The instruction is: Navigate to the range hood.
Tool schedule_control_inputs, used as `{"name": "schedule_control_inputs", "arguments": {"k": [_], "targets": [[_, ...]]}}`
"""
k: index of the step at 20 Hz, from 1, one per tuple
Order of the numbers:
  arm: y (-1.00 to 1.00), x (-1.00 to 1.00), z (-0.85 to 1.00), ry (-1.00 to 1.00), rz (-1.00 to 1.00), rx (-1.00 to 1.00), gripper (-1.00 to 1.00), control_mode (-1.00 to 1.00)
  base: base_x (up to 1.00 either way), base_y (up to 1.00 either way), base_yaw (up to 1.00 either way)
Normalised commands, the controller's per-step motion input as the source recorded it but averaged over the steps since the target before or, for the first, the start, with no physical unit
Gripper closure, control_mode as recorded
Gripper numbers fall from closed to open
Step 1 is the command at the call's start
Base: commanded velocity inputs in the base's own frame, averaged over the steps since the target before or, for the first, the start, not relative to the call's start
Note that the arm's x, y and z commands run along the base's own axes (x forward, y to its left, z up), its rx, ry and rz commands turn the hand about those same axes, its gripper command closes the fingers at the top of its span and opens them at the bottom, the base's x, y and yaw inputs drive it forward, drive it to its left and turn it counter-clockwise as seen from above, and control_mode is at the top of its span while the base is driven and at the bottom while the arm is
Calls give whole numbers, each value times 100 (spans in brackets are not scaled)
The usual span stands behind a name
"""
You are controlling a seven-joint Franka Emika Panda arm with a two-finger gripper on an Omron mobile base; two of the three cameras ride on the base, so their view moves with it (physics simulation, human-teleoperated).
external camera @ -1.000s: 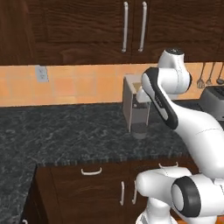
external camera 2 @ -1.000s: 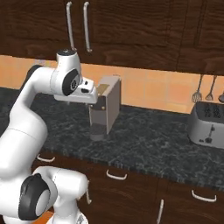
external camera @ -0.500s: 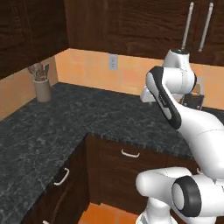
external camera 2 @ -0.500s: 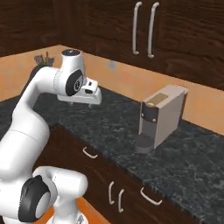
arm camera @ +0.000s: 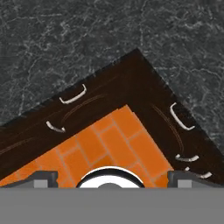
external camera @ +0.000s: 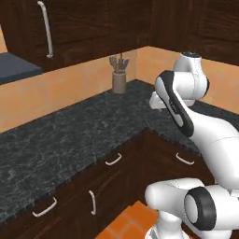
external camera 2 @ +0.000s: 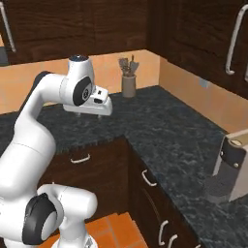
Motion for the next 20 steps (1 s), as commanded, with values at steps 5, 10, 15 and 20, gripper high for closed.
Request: {"name": "schedule_control_inputs", "arguments": {"k": [5,10,15,20], "targets": [[0,0,0,0,0,0,-100,100,-30,67,65],[0,0,0,0,0,0,-100,100,-25,77,66],[0,0,0,0,0,0,-100,100,-12,59,51],[0,0,0,0,0,0,-100,100,35,68,0]]}}
